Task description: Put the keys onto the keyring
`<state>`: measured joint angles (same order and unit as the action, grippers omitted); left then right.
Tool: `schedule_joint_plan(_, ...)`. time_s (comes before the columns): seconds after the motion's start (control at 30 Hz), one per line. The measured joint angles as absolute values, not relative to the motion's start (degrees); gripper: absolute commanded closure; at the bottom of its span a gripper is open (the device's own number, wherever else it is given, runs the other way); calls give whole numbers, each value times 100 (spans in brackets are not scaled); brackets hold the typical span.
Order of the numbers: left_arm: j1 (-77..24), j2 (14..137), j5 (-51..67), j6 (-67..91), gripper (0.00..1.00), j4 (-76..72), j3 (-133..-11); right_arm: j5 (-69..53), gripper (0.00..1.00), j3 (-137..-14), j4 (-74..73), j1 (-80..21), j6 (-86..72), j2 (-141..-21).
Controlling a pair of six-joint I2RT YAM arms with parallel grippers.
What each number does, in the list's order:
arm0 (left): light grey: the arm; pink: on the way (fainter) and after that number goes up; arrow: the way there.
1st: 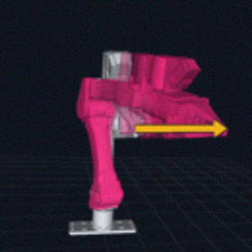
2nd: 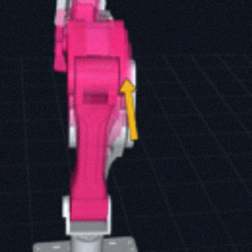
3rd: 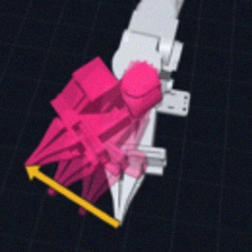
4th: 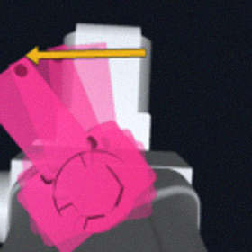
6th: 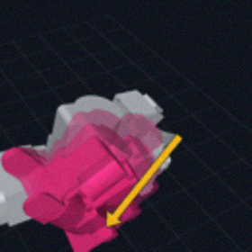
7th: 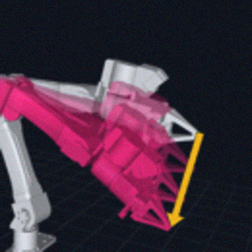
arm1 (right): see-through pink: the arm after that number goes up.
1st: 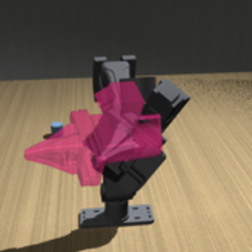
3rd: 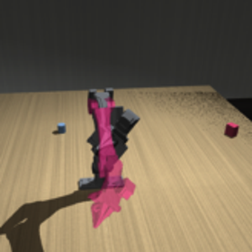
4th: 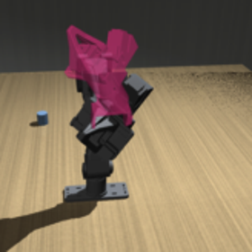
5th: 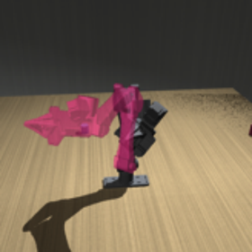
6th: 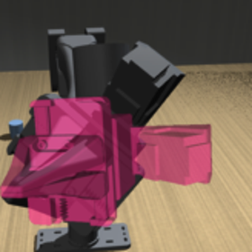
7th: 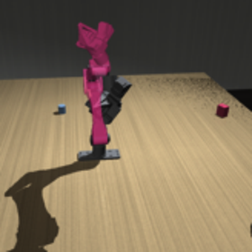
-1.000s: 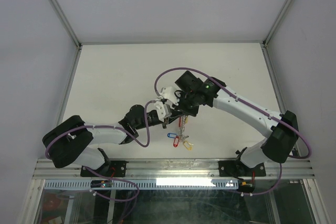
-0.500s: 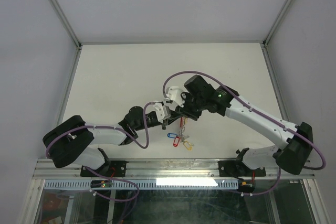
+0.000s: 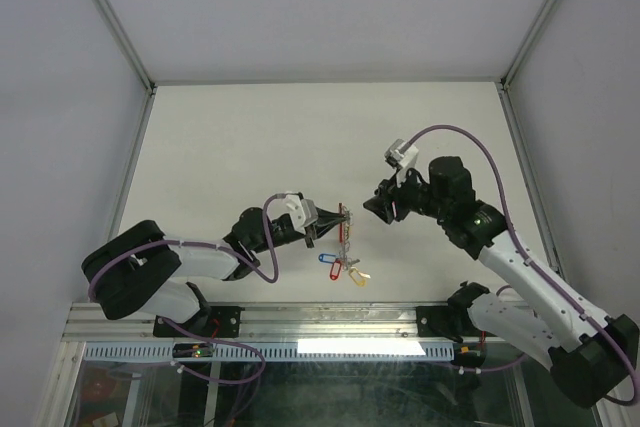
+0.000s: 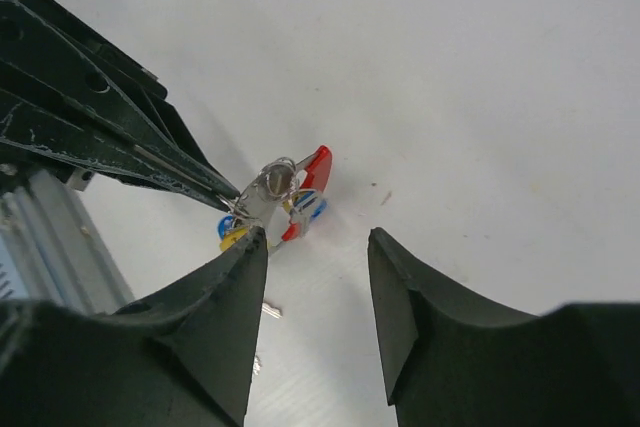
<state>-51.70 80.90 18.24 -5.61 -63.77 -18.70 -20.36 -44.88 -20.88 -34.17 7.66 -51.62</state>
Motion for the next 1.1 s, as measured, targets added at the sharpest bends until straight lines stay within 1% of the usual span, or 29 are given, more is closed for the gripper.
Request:
schedule_joint_plan(0.13, -5168, 8117, 1822, -432, 100, -6573, -1846, -2735, 52, -3691, -1111, -3055, -290, -4915)
schedule_joint_plan(0.37, -5166, 8138, 1809, -346, 100, -6726, -1785, -3500, 55, -2851, 75, -2895, -1546, -4958)
schedule_joint_plan(0.6, -5166, 8138, 1809, -349, 100, -6733, -1785, -3811, 59, -2305, 1070, -2895, -1712, -4989)
schedule_joint_plan(0.7, -5166, 8138, 1811, -351, 100, -6733, -1785, -3892, 59, -1984, 1525, -2895, -1769, -5037)
schedule_joint_plan(0.9, -5166, 8138, 1811, -353, 100, -6731, -1785, -4073, 59, -1885, 2119, -2895, -1911, -5417)
schedule_joint_plan(1.1, -5166, 8138, 1813, -355, 100, -6731, -1785, -4165, 65, -1885, 2617, -2895, -2062, -5642)
